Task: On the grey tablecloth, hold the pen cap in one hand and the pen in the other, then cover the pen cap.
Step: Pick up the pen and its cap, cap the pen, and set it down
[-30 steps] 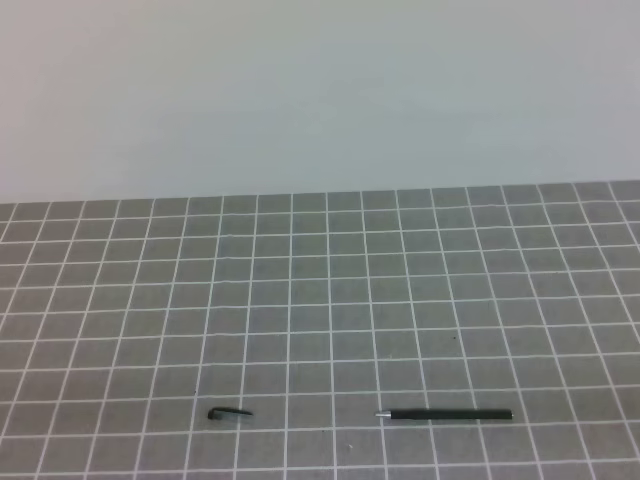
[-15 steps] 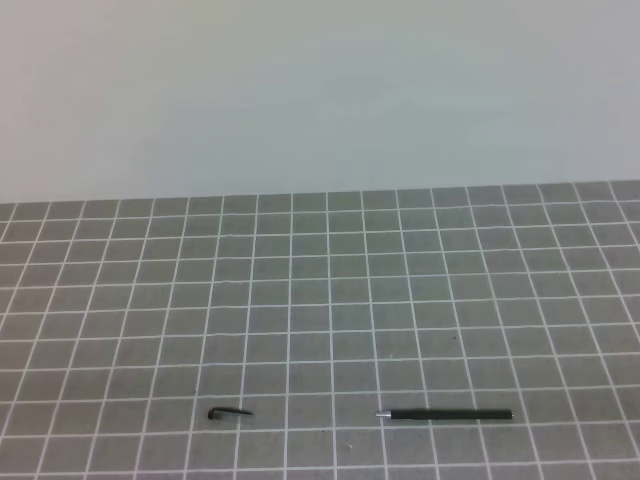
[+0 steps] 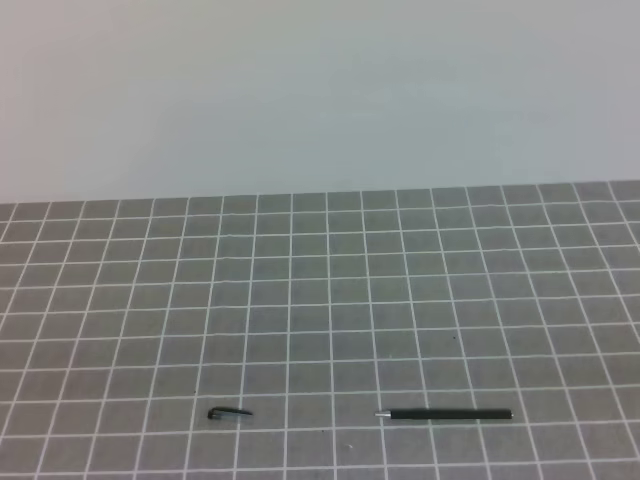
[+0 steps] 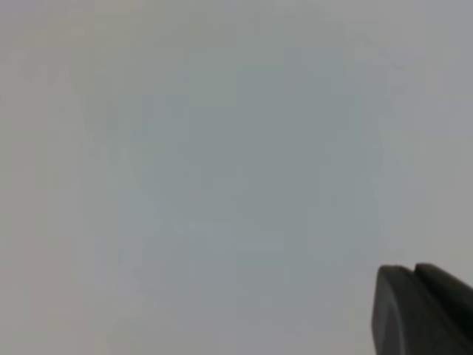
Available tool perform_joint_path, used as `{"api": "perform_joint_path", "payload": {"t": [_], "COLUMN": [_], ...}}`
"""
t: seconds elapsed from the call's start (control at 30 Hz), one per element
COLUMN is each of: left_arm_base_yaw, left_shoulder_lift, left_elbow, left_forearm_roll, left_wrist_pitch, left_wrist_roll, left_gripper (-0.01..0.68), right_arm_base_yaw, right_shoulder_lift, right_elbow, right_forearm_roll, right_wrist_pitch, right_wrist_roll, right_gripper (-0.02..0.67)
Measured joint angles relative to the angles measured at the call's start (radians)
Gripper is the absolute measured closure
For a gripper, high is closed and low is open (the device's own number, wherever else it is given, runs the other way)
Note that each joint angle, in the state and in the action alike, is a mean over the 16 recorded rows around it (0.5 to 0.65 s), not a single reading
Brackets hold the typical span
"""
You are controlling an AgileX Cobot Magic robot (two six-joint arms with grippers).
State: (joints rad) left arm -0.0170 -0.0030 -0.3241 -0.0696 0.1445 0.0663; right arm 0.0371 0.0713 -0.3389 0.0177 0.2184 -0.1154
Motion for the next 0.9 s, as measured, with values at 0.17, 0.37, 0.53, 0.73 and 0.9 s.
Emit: {"api": "perform_joint_path", "payload": {"t": [0.17,0.37,0.53,0.73,0.9], "left_arm_base_yaw": [0.000,0.000,0.000,0.000,0.000], "left_shoulder_lift": [0.002,0.030,0.091,0.213,0.333], "left_elbow": [-0.016,-0.019,-0.046,-0.111,-0.174], "left_forearm_roll": [-0.008,-0.057,-0.124,-0.234,-0.363], "left_wrist_pitch": [-0.075,-0.111,0.003,0.241,0.462], "left_wrist_roll": [-0.011,-0.040,-0.047,0.062,0.280], "left_gripper": [0.675,0.675,0.674,0.674,0.674], "right_arm_base_yaw": [0.000,0.000,0.001,0.004,0.007], "right_shoulder_lift": [0.128,0.347,0.539,0.742,0.904], "right_elbow": [-0.143,-0.319,-0.461,-0.604,-0.695], "right_forearm_roll": [0.019,0.072,0.118,0.176,0.253], "right_wrist_pitch": [0.186,0.350,0.479,0.623,0.738], "right_wrist_roll": [-0.104,-0.265,-0.415,-0.558,-0.658], "right_gripper": [0.645,0.645,0.645,0.645,0.645]}}
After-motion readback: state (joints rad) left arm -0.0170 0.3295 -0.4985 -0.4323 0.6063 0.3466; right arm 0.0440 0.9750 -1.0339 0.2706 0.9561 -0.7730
